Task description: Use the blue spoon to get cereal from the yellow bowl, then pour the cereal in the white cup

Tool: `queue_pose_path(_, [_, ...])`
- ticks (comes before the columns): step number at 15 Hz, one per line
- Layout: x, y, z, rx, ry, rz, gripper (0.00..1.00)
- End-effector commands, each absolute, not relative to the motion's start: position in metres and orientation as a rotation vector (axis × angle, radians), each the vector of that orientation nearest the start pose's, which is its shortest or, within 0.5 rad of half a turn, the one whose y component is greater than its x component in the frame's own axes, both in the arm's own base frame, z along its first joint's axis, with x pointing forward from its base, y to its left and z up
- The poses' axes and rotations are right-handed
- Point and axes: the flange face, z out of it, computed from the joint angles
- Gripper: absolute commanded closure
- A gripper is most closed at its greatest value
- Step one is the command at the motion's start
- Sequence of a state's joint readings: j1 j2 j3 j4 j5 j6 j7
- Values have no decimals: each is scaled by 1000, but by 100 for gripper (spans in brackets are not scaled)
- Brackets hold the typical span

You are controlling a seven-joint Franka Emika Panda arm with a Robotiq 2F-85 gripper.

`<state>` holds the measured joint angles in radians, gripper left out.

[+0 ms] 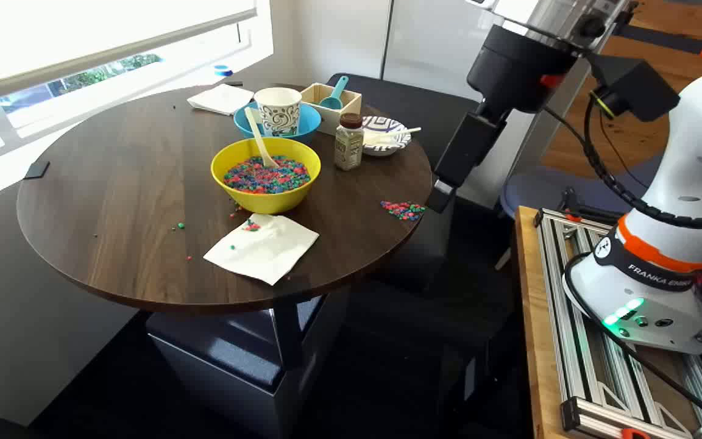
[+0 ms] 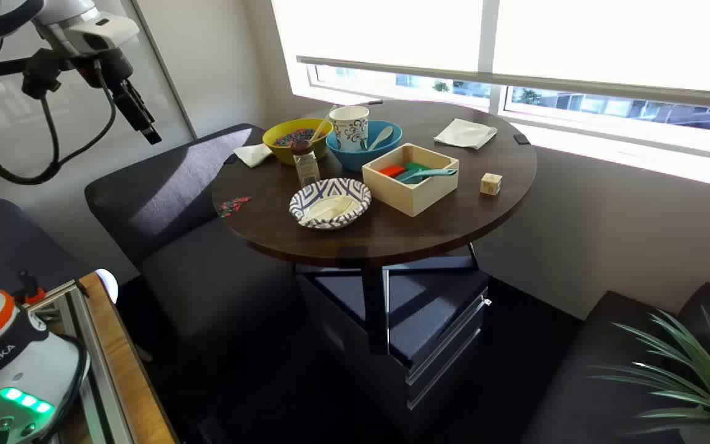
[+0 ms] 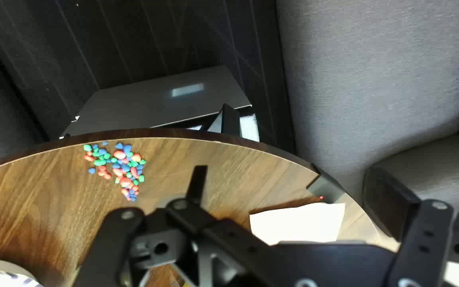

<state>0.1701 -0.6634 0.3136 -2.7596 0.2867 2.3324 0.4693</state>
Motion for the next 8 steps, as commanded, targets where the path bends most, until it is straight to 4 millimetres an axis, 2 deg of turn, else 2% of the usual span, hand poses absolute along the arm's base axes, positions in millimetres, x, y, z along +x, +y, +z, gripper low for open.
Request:
queue_pose_path(1, [317,164,416,-2986,307,-273,0])
queue_pose_path(3, [325,149,430,-2957,380,-335,0])
queue_pose_path(5, [336,125,451,-2908,483,-413,0])
queue_pose_path(8, [350,70,483,-2816,683,-551,0])
